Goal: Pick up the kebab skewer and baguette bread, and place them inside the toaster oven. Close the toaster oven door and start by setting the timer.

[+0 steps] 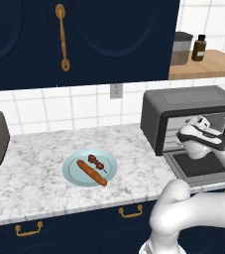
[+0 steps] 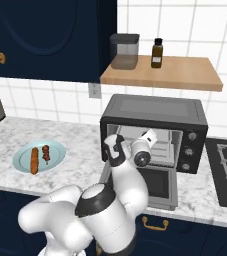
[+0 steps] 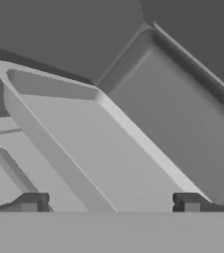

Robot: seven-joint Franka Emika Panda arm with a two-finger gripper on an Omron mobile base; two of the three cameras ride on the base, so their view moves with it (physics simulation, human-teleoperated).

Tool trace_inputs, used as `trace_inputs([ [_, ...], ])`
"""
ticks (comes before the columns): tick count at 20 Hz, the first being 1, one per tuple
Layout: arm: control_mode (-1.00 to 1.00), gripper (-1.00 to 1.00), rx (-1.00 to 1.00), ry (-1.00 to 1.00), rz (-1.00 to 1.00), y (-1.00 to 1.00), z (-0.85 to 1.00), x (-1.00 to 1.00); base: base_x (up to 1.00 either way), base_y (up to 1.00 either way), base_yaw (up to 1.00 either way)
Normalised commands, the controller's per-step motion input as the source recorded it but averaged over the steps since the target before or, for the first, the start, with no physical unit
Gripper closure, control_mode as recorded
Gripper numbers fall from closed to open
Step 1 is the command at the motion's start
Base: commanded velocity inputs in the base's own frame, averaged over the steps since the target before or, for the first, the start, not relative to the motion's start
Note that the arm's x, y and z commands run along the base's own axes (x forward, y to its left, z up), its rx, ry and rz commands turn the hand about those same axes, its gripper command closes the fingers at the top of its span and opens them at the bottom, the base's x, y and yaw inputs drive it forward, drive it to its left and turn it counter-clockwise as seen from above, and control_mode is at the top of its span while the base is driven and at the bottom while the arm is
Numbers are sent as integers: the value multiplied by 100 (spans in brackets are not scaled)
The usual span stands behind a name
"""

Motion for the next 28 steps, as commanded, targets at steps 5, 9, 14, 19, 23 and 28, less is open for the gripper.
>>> trace_inputs([
  [5, -100, -100, -2, 0, 0, -9, -11, 26, 0, 0, 0],
  [9, -100, 100, -1, -1, 0, -6, -4, 10, 0, 0, 0],
  [14, -100, 100, 0, 0, 0, -4, -3, 1, 0, 0, 0],
  [19, -100, 100, 0, 0, -1, -26, 0, -25, 0, 0, 0],
  [23, -100, 100, 0, 3, -3, -41, 0, -50, 0, 0, 0],
  [28, -100, 100, 0, 10, -3, -49, 0, -63, 0, 0, 0],
])
